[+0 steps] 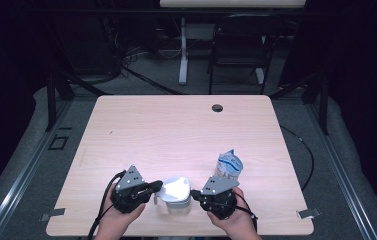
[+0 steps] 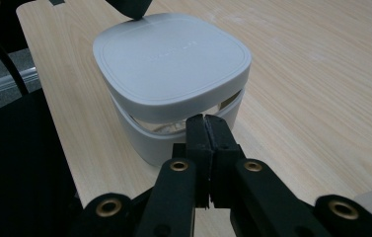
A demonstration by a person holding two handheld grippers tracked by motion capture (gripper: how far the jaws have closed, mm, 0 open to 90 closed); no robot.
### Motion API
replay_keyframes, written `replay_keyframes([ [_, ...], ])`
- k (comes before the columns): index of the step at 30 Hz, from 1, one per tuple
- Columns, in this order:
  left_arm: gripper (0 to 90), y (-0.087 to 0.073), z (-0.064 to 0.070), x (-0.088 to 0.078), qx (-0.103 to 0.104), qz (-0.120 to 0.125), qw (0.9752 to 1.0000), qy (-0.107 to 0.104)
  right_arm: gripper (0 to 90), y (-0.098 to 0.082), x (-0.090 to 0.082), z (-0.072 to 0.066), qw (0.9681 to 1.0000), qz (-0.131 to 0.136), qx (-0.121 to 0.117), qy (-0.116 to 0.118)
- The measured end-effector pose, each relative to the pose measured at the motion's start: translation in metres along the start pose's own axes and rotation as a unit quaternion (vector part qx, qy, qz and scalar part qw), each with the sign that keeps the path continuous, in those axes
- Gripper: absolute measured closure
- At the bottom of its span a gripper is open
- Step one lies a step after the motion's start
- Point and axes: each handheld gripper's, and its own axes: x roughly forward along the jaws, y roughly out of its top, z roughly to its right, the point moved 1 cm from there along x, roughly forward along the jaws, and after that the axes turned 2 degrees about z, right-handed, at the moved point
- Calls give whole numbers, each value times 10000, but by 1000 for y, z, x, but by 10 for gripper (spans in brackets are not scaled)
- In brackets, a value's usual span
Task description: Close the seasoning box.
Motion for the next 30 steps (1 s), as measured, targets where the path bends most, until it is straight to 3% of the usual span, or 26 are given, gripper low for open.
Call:
replay_keyframes([
  [17,817,-10,-6,-14,-156,54,9998,141,892,3,-1,-1,10000,45,-28,-30],
  [30,712,-16,-11,-20,-235,75,9995,184,888,6,-3,-3,9999,87,-69,-8],
])
